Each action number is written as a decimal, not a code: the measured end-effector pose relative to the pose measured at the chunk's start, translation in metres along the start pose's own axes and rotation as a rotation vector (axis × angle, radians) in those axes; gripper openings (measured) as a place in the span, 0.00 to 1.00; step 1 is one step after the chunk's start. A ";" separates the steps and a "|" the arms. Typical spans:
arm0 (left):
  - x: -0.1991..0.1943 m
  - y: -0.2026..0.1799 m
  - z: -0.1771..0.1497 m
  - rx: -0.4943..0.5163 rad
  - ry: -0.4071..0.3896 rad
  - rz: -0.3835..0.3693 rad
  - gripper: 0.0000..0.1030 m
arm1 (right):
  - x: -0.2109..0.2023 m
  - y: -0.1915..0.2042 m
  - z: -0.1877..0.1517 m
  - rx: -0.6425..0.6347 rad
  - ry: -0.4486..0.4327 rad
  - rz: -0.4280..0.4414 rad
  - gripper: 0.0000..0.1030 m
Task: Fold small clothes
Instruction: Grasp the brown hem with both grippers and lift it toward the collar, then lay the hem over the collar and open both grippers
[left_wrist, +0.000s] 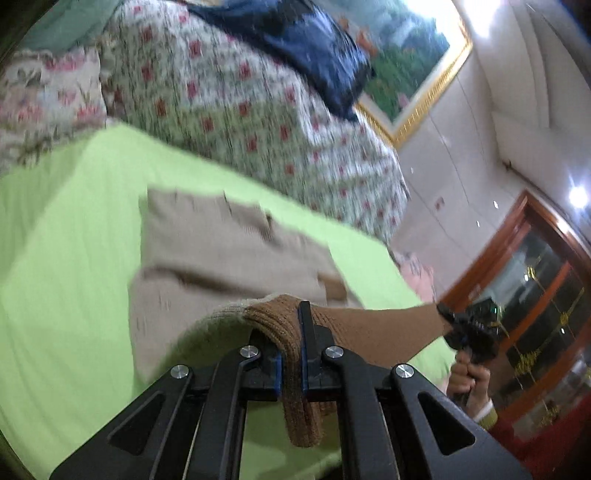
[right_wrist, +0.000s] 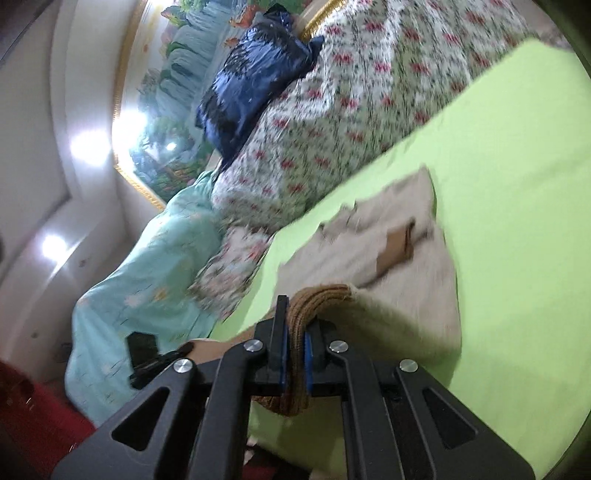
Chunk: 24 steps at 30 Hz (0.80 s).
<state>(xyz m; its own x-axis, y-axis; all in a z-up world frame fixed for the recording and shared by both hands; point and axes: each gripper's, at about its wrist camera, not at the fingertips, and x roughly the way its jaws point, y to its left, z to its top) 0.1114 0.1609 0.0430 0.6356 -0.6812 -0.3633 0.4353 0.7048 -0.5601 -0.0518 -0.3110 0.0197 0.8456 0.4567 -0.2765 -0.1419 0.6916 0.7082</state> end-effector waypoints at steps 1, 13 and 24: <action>0.008 0.003 0.012 -0.006 -0.016 0.008 0.05 | 0.008 -0.001 0.010 0.000 -0.007 -0.006 0.07; 0.122 0.062 0.093 -0.092 0.034 0.117 0.05 | 0.133 -0.037 0.116 0.009 0.003 -0.258 0.07; 0.204 0.130 0.101 -0.193 0.140 0.232 0.06 | 0.218 -0.105 0.130 0.071 0.125 -0.386 0.07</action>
<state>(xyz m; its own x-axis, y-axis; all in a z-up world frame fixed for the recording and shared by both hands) 0.3624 0.1331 -0.0286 0.6038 -0.5373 -0.5888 0.1521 0.8027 -0.5766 0.2146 -0.3568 -0.0306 0.7599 0.2384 -0.6047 0.2131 0.7875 0.5783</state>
